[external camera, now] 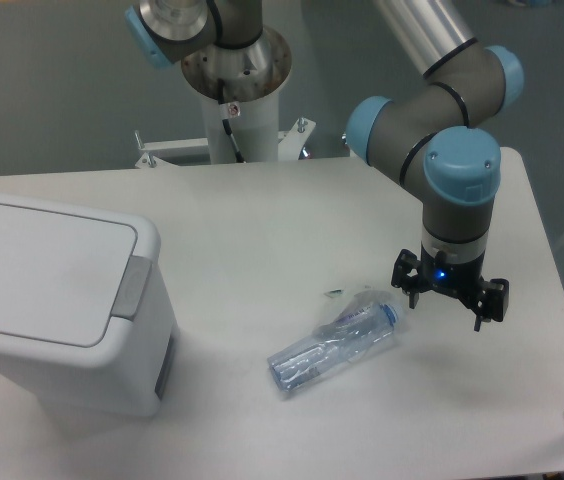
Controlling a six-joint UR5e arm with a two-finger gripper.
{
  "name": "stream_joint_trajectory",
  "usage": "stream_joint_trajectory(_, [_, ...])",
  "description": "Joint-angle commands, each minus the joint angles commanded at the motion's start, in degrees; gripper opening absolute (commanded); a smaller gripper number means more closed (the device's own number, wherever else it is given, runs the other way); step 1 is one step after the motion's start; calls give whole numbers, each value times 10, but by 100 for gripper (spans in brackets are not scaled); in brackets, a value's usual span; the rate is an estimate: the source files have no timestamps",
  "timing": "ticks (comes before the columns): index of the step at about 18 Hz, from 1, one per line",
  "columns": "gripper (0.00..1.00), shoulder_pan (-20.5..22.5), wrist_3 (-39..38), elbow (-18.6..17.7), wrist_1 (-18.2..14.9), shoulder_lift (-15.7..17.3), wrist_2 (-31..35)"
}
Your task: Open the trash can
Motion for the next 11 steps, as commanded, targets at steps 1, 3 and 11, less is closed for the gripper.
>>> stream_joint_trajectory(1, [100,0,0,0,0,0,0])
stream_joint_trajectory(3, [100,0,0,1,0,2,-6])
stream_joint_trajectory(11, [100,1,-57,4,0,4,-13])
